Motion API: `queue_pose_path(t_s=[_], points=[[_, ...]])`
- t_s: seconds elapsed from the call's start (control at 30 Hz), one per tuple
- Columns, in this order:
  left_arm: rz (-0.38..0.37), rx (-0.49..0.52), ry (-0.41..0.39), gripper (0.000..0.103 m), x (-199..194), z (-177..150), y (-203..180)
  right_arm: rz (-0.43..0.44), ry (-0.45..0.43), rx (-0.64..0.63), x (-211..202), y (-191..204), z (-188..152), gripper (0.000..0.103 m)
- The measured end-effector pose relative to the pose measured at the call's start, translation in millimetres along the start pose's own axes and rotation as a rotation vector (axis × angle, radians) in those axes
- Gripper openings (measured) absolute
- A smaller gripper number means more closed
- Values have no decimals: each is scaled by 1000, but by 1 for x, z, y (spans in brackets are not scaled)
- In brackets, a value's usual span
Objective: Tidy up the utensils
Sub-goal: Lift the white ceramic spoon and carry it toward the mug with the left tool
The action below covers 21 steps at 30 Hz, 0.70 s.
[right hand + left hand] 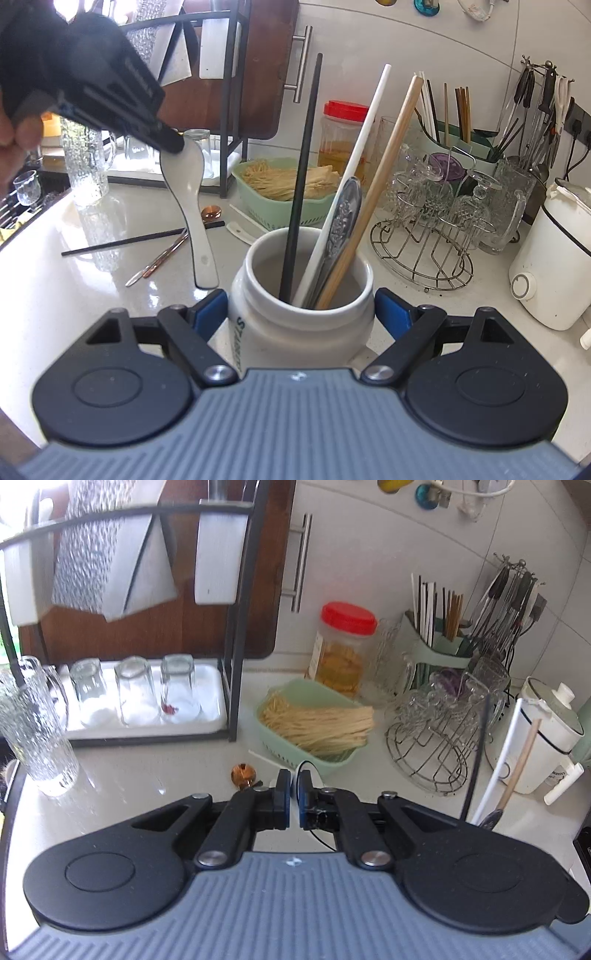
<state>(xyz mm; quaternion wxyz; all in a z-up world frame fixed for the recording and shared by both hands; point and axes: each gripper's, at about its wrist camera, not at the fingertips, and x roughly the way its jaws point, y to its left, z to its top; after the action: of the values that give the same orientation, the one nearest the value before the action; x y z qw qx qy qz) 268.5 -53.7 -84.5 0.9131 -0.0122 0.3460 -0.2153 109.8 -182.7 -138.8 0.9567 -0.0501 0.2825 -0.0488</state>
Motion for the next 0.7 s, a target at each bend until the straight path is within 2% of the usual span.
queue_pose_path(t_s=[0.33, 0.7], points=[[48, -22, -46, 5, -29, 8, -20, 44, -14, -14, -1, -5, -1, 88], [45, -26, -154, 5, -73, 31, -45, 89, -39, -45, 1, -10, -5, 88]])
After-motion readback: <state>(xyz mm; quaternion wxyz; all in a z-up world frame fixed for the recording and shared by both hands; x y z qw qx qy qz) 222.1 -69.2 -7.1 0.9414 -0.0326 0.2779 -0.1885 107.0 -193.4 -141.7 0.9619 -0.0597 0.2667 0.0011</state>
